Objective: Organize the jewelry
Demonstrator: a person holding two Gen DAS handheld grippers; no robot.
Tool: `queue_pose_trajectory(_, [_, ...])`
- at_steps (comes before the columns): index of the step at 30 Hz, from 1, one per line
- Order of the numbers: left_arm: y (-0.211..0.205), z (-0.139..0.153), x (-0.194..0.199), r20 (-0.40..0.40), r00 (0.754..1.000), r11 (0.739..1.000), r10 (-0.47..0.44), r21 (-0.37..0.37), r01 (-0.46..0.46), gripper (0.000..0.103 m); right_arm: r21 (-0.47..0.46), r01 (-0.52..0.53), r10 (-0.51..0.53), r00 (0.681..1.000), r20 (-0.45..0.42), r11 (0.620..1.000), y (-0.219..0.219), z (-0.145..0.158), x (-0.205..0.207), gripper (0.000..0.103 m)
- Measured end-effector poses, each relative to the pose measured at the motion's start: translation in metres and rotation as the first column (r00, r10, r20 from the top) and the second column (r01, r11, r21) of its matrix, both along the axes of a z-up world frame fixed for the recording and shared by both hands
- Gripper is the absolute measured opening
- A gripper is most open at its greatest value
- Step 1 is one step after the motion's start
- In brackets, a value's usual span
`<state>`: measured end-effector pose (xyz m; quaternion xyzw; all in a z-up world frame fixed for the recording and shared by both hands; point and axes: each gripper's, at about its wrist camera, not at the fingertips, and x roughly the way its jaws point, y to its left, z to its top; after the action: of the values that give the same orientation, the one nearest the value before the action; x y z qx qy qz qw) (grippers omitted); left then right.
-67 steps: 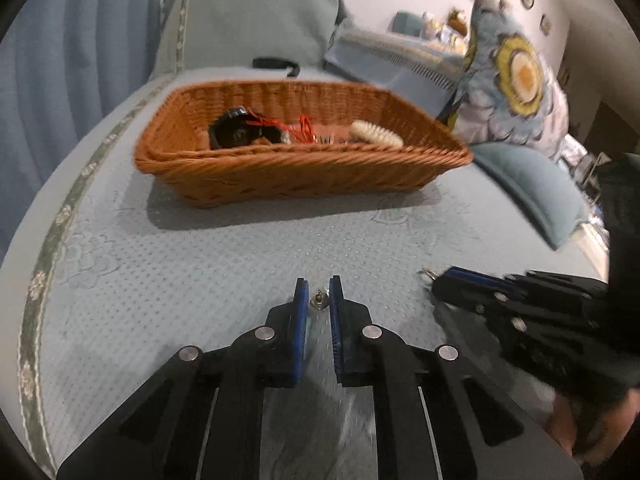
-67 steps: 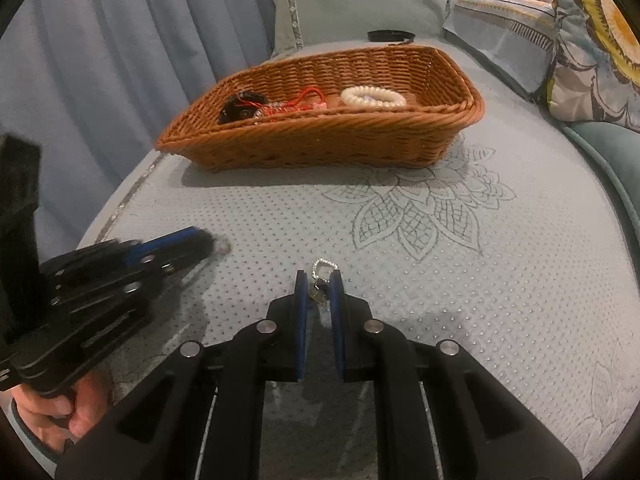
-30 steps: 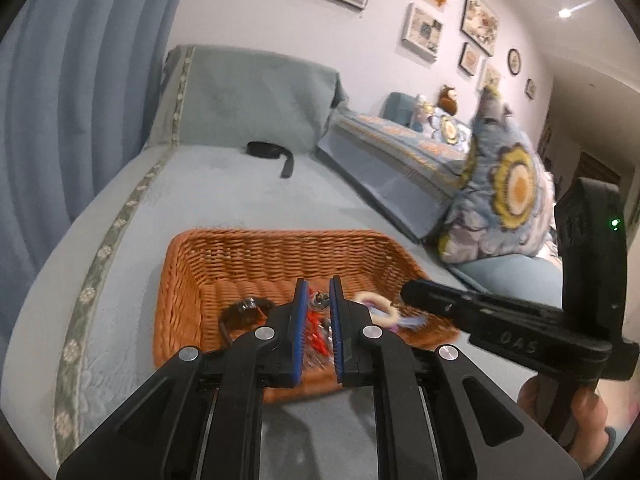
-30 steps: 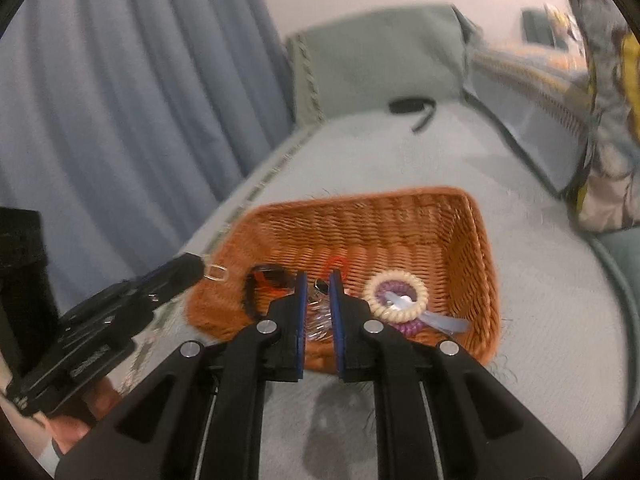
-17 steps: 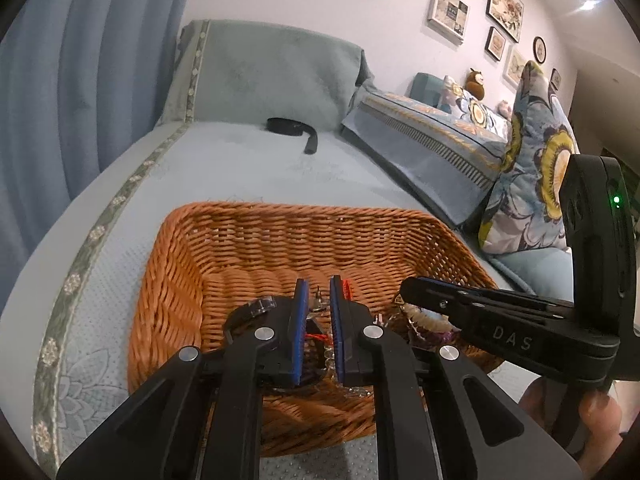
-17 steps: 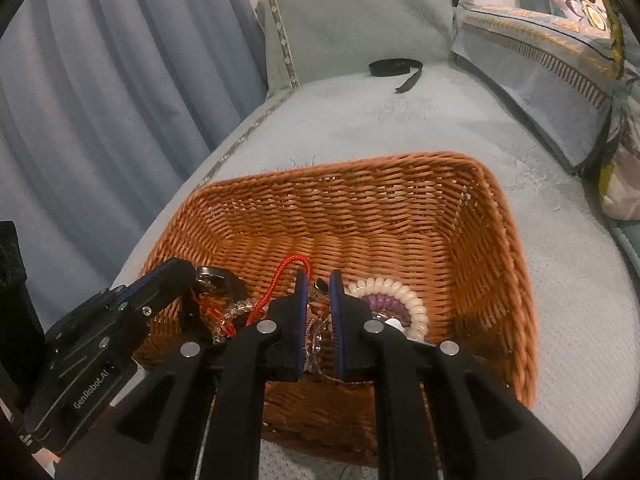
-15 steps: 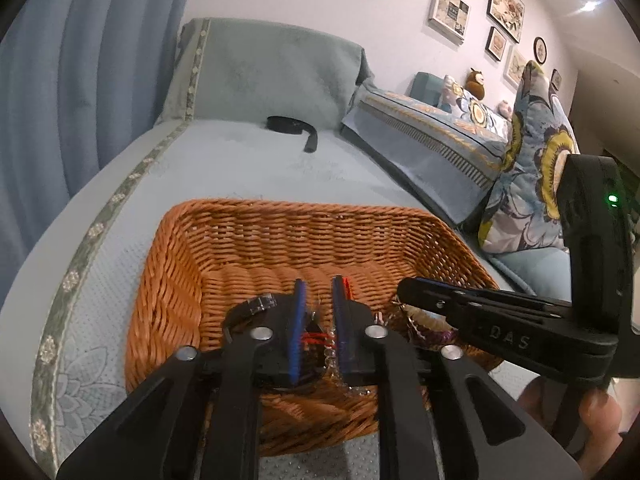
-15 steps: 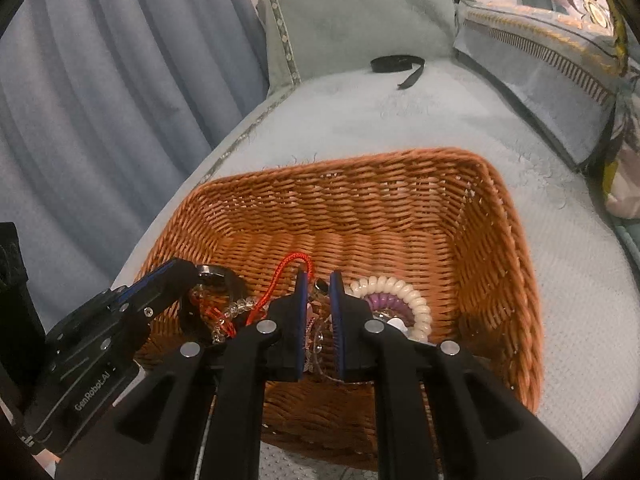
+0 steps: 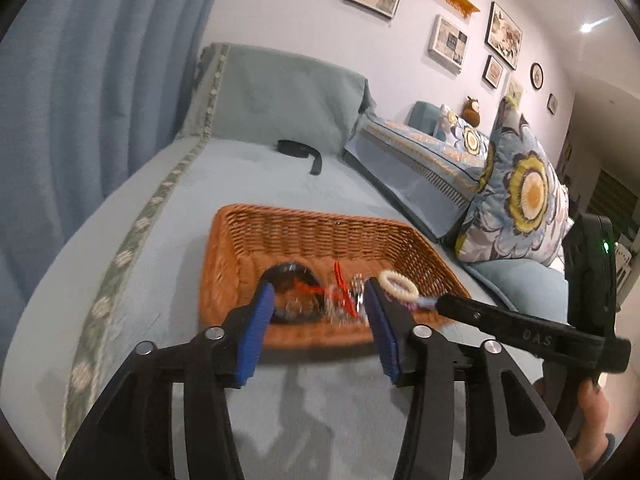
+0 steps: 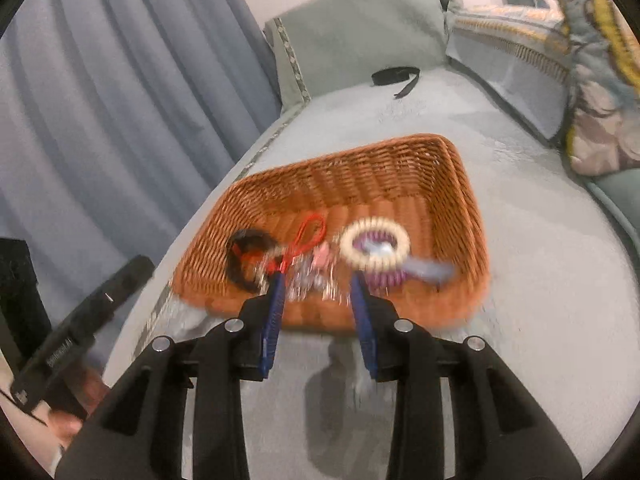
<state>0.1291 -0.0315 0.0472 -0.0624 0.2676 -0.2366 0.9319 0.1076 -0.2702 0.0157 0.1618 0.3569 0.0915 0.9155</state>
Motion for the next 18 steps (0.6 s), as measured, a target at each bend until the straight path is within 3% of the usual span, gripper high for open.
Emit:
queue_pose_trajectory(4, [0.018, -0.006, -0.045, 0.004, 0.999, 0.999, 0.038, -0.009, -0.038, 0.063, -0.093, 0.030, -0.027, 0.999, 0.038, 0.995, 0.019, -0.003, -0.052, 0.031])
queue_pose_trajectory(9, [0.032, -0.019, -0.085, -0.007, 0.994, 0.994, 0.107, -0.010, -0.107, 0.064, -0.148, 0.057, -0.043, 0.994, 0.100, 0.987, 0.037, -0.008, -0.097, 0.031])
queue_pose_trajectory(11, [0.032, -0.024, -0.099, 0.008, 0.992, 0.992, 0.125, 0.013, -0.125, 0.065, -0.190, 0.077, -0.052, 0.990, 0.134, 0.979, 0.044, -0.009, -0.107, 0.042])
queue_pose_trajectory(12, [0.030, -0.029, -0.109, 0.032, 0.989, 0.988, 0.146, 0.044, -0.148, 0.069, -0.204, 0.089, -0.058, 0.987, 0.153, 0.975, 0.046, -0.008, -0.112, 0.053])
queue_pose_trajectory(15, [0.030, -0.038, -0.125, 0.100, 0.975, 0.972, 0.200, 0.106, -0.210, 0.075, -0.251, 0.178, -0.111, 0.959, 0.262, 0.951, 0.054, -0.007, -0.130, 0.055])
queue_pose_trajectory(18, [0.032, -0.041, -0.134, 0.172, 0.946, 0.947, 0.273, 0.123, -0.296, 0.077, -0.270, 0.219, -0.130, 0.941, 0.312, 0.938, 0.056, -0.009, -0.137, 0.061])
